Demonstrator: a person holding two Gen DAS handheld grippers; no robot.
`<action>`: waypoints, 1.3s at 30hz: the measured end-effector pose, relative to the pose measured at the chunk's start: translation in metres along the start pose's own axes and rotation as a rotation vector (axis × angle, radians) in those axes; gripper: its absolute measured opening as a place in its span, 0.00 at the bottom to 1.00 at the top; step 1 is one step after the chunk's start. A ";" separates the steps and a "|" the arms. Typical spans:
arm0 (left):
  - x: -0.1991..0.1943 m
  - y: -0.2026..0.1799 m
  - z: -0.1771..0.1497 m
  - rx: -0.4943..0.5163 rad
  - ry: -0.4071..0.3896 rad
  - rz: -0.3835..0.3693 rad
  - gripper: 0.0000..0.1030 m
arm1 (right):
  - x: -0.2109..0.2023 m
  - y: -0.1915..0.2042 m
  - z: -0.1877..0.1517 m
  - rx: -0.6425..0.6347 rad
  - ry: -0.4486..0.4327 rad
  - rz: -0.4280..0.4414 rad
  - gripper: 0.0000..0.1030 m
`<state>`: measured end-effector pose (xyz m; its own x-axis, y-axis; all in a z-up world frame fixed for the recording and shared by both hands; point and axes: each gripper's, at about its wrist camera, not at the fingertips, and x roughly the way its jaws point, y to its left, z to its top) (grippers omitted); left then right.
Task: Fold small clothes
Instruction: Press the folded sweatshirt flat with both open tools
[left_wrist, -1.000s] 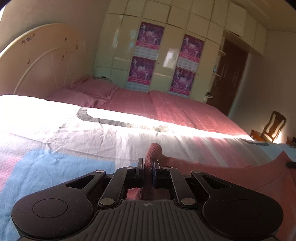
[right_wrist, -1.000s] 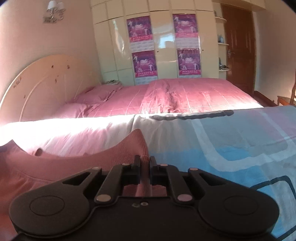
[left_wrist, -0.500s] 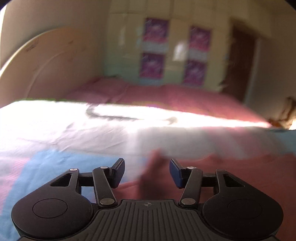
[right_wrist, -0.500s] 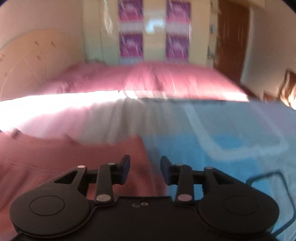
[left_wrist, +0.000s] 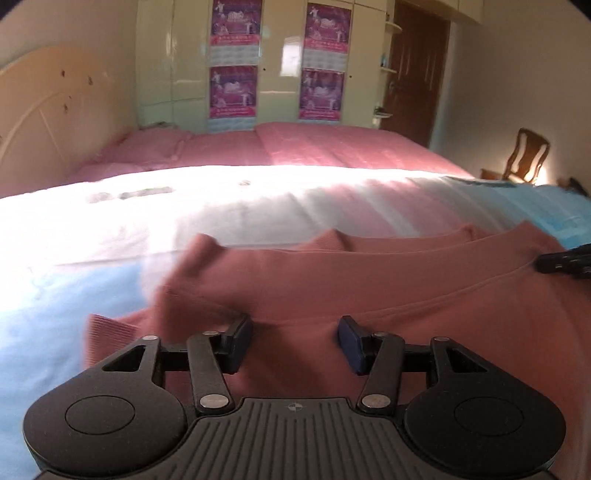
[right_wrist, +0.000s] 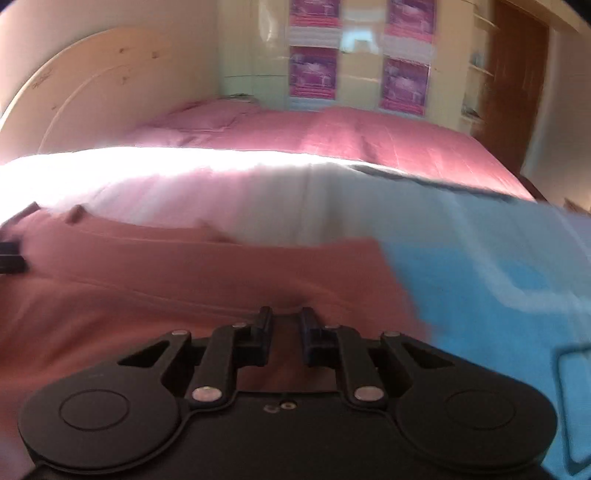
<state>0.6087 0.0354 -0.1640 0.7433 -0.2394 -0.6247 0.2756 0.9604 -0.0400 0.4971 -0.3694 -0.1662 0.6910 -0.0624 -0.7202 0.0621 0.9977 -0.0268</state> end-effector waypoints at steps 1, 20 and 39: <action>-0.005 0.000 0.001 -0.018 -0.004 0.006 0.51 | -0.003 -0.002 0.000 0.001 0.008 0.015 0.21; -0.097 -0.128 -0.051 0.042 -0.111 -0.123 0.51 | -0.086 0.095 -0.041 -0.129 -0.068 0.176 0.30; -0.118 -0.107 -0.090 0.058 -0.033 0.030 0.52 | -0.115 0.113 -0.095 -0.198 0.066 0.061 0.25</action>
<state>0.4368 -0.0268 -0.1560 0.7710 -0.2161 -0.5990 0.2872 0.9576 0.0242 0.3566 -0.2475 -0.1524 0.6404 -0.0063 -0.7681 -0.1254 0.9857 -0.1127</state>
